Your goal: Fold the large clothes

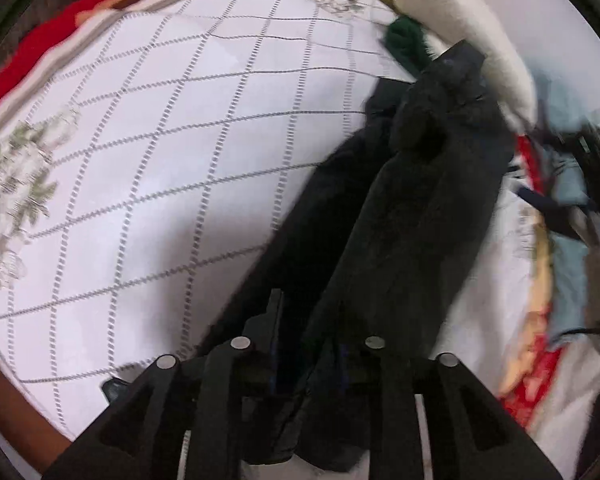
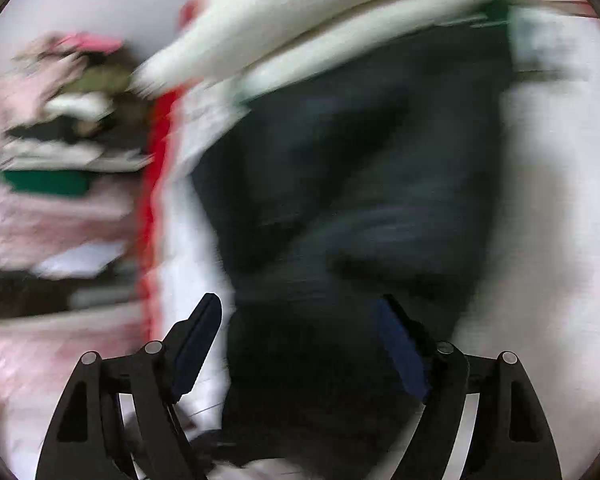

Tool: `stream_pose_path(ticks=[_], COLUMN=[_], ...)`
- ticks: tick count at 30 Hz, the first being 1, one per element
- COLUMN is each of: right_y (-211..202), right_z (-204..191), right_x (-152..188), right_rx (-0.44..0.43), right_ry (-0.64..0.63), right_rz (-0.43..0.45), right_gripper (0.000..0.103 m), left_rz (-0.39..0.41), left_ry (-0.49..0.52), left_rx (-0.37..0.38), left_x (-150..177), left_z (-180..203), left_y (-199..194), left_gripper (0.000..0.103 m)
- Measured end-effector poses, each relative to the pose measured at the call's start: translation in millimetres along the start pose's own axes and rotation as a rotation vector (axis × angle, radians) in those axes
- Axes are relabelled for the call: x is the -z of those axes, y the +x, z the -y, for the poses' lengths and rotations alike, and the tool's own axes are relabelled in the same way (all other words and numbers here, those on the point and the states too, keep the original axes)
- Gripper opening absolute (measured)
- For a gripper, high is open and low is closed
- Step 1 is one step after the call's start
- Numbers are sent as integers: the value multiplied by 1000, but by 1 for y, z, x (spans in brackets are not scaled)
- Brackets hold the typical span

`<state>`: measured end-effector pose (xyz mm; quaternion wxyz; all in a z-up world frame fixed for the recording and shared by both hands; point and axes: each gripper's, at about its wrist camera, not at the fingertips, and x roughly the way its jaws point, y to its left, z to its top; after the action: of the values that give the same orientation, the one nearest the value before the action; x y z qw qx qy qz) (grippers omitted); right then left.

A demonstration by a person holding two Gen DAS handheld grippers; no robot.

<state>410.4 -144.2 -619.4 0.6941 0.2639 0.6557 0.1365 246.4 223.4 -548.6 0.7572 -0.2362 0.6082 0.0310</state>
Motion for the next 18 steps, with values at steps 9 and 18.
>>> stream_pose_path(ticks=[9,18], right_y=[44,27], right_z=[115,133], right_x=[-36,-18], right_rx=[-109,-159], right_ry=[170,299], right_rz=[-23,84], right_gripper=[82,32], left_rz=[76,240], left_ry=[-173,-176], left_rx=[25,-79], left_x=[-40,-37], left_z=[-33,-37], left_y=[24,-32], left_gripper=[99,99])
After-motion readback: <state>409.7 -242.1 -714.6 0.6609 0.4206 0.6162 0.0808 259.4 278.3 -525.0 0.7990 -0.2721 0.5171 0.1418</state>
